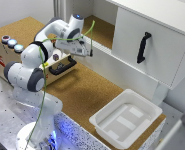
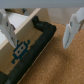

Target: Close the drawer

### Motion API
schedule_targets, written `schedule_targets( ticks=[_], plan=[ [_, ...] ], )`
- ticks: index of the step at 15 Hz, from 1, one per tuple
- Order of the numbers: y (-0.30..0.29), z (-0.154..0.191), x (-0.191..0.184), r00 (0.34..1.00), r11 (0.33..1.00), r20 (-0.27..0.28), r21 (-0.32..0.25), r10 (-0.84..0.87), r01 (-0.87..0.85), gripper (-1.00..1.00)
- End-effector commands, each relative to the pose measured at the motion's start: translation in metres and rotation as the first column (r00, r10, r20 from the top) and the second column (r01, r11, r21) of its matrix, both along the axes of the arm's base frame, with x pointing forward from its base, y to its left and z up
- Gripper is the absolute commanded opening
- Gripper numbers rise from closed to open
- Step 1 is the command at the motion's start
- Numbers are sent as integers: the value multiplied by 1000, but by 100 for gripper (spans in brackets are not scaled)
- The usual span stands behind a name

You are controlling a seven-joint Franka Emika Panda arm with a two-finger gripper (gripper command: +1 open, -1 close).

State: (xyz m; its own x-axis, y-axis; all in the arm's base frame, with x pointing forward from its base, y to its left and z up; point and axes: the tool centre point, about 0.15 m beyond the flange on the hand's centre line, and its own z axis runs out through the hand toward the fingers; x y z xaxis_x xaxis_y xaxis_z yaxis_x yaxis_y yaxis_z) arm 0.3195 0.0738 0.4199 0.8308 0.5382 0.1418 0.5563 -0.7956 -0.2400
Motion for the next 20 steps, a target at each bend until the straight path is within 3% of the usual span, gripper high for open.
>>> schedule_targets(
  ticks=[1,4,5,7,8,9,11,12,15,16,18,20],
  plan=[
    [-16,-20,-25,988,990,112,103,-103,92,100],
    [-16,-20,-25,988,990,112,103,-103,92,100],
    [-13,-10,-5,998,997,1,31,-67,67,100],
    [-24,-13,20,982,987,-99,12,-158,160,100],
    [-32,-15,30,966,979,-170,27,-195,203,100],
    [-39,-15,35,952,966,-188,38,-243,254,100],
    [-47,-16,44,922,947,-225,-8,-315,322,100],
    [-48,-15,46,912,935,-212,-37,-352,352,100],
    [-36,-20,52,903,899,-87,-174,-422,403,100],
    [-34,-25,56,898,896,-102,-172,-429,409,100],
    [-18,-38,61,889,862,-19,-256,-457,437,100],
    [-3,-46,61,884,849,-14,-286,-467,444,100]
  ],
)
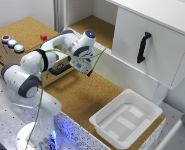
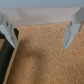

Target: Close the drawer

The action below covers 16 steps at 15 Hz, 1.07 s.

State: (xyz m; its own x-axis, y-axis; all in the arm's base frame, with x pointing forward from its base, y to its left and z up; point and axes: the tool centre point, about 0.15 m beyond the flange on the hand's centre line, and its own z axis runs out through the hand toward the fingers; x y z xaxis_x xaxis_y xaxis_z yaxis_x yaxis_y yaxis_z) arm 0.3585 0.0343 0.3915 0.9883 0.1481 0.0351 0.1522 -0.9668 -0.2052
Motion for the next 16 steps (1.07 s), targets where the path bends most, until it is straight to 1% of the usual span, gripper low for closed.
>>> schedule_targets(
  ticks=[1,3,4,5,6,7,8,11,12,14,16],
  plan=[
    [43,-24,20,997,977,-36,-206,-64,56,100],
    [50,-38,20,993,979,-63,-184,-101,88,100],
    [51,-44,22,989,984,-85,-144,-118,105,100],
    [49,-47,25,987,987,-93,-101,-135,125,100],
    [44,-48,29,982,988,-111,-44,-152,148,100],
    [36,-48,35,977,983,-118,16,-180,183,-100],
    [33,-48,36,981,985,-112,38,-160,166,-100],
    [26,-51,36,990,994,-121,77,-67,77,-100],
    [24,-50,36,991,992,-124,109,-54,68,-100],
    [25,-53,36,990,995,-137,93,-27,40,-100],
    [29,-56,33,990,999,-143,36,11,-6,-100]
  ],
)
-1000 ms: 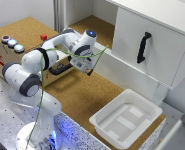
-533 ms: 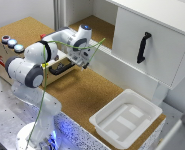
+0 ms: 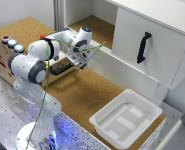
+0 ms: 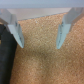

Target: Close the drawer

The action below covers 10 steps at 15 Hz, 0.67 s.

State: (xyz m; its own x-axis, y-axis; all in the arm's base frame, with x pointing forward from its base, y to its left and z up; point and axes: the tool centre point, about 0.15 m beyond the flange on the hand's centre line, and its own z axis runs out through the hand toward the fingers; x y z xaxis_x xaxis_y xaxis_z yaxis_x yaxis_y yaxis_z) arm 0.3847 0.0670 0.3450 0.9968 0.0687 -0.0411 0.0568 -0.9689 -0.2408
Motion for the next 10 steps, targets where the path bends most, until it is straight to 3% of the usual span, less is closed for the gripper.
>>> schedule_targets(
  ticks=[1,6,10],
  plan=[
    [-1,-9,4,993,994,-57,-10,106,-107,-100],
    [18,-22,-12,978,973,-46,-105,202,-206,-100],
    [34,-33,-20,977,972,-64,-104,205,-211,-100]
  ],
)
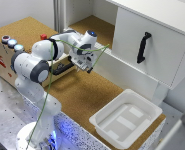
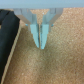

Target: Close the drawer

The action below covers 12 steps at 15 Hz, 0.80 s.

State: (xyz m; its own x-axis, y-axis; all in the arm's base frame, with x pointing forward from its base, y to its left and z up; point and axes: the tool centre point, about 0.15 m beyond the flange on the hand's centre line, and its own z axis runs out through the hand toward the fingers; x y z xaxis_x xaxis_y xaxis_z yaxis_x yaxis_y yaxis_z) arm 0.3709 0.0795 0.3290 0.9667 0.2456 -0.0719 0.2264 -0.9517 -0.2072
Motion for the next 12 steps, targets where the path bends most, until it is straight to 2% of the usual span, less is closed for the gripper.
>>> schedule_targets(
  ticks=[1,4,6,12],
  plan=[
    [24,-17,-7,1000,997,-19,-70,23,-24,-100],
    [38,-11,-11,1000,999,11,-36,-29,30,-100],
    [52,-8,-14,999,999,12,-8,-48,48,-100],
    [91,-6,-15,998,998,5,9,-60,60,-100]
  ],
)
